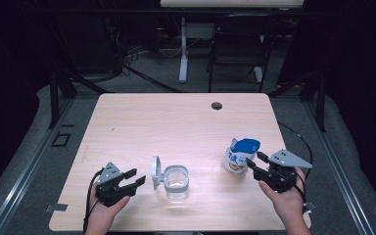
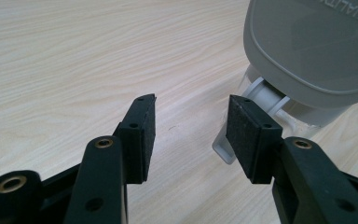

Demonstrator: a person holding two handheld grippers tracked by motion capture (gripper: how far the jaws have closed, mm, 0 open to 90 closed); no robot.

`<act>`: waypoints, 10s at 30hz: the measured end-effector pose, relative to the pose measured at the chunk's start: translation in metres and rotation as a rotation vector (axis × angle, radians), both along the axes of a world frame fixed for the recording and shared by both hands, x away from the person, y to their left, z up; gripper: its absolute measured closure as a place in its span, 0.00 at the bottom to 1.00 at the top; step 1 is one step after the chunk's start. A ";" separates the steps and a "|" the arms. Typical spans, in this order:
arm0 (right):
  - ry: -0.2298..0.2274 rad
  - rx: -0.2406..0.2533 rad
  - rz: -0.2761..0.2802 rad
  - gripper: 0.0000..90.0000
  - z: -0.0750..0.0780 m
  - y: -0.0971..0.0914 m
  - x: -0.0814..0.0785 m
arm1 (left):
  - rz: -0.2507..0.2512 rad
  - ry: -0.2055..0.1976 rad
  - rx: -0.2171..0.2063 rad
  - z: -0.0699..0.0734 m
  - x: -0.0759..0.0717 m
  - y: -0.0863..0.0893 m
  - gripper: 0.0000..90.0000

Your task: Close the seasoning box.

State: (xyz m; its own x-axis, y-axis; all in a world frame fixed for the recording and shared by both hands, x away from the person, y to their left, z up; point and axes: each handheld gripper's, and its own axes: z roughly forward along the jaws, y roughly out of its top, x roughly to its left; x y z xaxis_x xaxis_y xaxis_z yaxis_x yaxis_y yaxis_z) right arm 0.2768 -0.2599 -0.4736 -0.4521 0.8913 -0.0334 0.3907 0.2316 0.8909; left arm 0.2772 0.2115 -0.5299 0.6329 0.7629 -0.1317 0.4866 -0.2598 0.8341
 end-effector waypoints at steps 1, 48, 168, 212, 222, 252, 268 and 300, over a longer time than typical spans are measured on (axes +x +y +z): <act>0.002 -0.006 -0.003 0.58 0.000 0.000 0.001 | 0.001 -0.001 0.000 0.000 0.000 0.000 0.59; 0.013 -0.023 0.127 0.99 0.006 0.014 0.013 | 0.021 -0.003 -0.013 -0.003 0.001 0.004 0.59; 0.050 -0.037 0.044 0.41 -0.104 0.043 0.007 | 0.081 -0.007 -0.044 -0.006 0.004 0.019 0.58; 0.040 -0.033 0.041 0.46 -0.110 0.045 0.010 | 0.078 -0.003 -0.040 -0.006 0.003 0.020 0.58; 0.033 -0.047 0.057 0.46 -0.110 0.044 0.010 | 0.089 -0.001 -0.044 -0.007 0.002 0.022 0.58; 0.046 -0.015 0.069 0.48 -0.109 0.044 0.009 | 0.100 -0.011 -0.051 -0.007 0.003 0.023 0.58; -0.012 -0.094 0.096 0.48 -0.103 0.045 0.007 | 0.096 -0.004 -0.050 -0.007 0.000 0.024 0.58; -0.161 -0.283 0.117 0.48 -0.067 0.064 0.008 | 0.129 -0.035 -0.062 -0.022 -0.010 0.024 0.54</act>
State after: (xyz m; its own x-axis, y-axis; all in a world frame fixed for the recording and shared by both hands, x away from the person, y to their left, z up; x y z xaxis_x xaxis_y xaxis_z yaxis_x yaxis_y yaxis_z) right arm 0.2844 -0.1958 -0.5411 -0.5193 0.7791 -0.3512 0.2064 0.5131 0.8331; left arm 0.2671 0.2358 -0.5517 0.5348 0.8296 -0.1608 0.4829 -0.1439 0.8638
